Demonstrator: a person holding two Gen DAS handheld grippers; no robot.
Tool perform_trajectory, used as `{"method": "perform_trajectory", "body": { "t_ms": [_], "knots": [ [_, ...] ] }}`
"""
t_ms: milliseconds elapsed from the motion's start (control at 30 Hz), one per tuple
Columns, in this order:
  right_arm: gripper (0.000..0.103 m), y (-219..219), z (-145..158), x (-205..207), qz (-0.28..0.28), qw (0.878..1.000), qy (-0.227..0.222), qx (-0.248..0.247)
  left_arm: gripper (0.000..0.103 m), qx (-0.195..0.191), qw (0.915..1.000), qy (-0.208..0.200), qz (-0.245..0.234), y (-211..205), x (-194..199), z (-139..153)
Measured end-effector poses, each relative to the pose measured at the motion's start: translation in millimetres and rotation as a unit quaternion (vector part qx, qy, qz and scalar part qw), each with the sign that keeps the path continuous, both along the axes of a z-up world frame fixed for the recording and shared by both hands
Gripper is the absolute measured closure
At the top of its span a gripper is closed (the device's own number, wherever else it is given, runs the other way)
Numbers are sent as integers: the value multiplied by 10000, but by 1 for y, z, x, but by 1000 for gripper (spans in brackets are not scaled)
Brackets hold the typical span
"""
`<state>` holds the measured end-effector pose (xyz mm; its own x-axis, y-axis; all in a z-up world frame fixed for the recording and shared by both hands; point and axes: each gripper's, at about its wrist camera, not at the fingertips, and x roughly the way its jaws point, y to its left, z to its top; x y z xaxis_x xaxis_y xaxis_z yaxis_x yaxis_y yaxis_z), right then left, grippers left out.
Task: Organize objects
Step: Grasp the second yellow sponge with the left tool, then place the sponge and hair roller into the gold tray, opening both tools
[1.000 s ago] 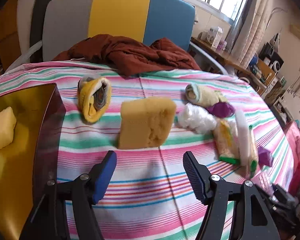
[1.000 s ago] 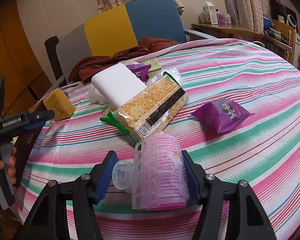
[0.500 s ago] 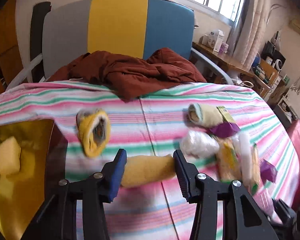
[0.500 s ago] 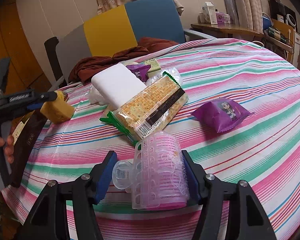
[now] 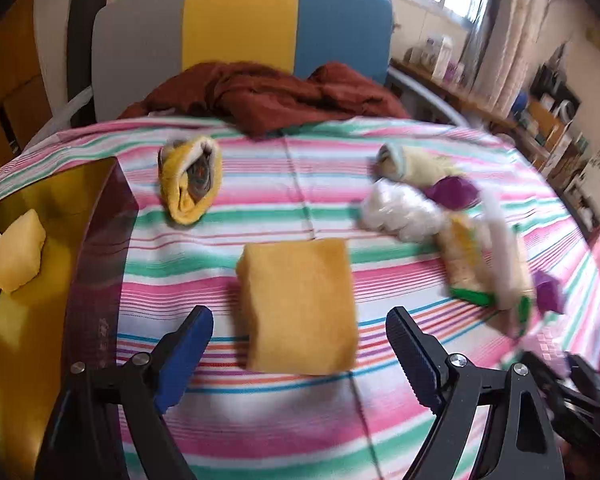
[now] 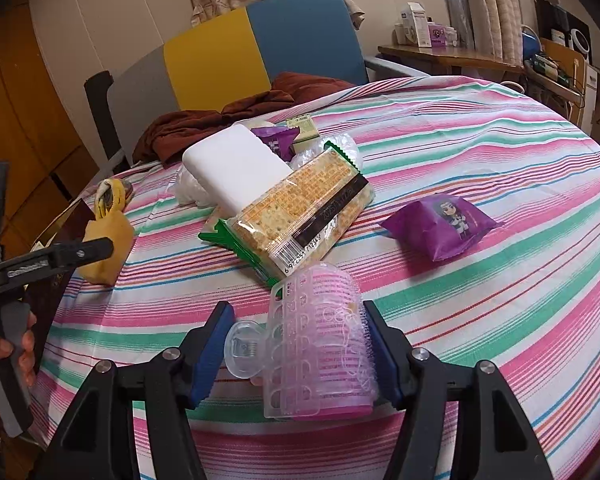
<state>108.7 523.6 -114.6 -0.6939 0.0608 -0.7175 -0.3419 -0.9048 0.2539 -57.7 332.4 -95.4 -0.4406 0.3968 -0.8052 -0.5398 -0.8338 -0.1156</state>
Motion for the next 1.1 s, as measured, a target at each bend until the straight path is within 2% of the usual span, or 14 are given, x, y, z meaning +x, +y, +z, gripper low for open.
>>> {"method": "perform_trajectory", "body": {
  "t_ms": [33, 67, 100, 167, 267, 433, 733, 1100],
  "knots": [
    [39, -1, 1, 0, -7, 10000, -18, -5, 22, 16, 10000, -83, 27, -1, -3, -4],
    [39, -1, 1, 1, -5, 10000, -34, -7, 33, 52, 9998, -185, 56, -3, -6, -8],
    [39, -2, 2, 2, 5, 10000, -54, 3, 37, 105, 9996, -254, 87, -4, -7, -11],
    [39, -5, 3, 4, 16, 9999, -101, 23, 44, 149, 9998, -88, -11, -5, -4, -10],
    [39, -7, 5, 8, 9, 9999, -149, -43, 46, 60, 9998, 49, -167, -4, 2, -10],
    [39, -13, 11, 16, 43, 9997, -143, -213, 47, 424, 9988, -146, -201, -19, 10, -4],
    [39, -39, 32, 14, 270, 9993, -11, -239, 48, 920, 9942, -38, -548, -43, 41, 27],
    [39, -117, 66, -27, 1154, 9921, 285, -403, 48, 1436, 9891, 111, -309, -111, 43, 66]
  ]
}}
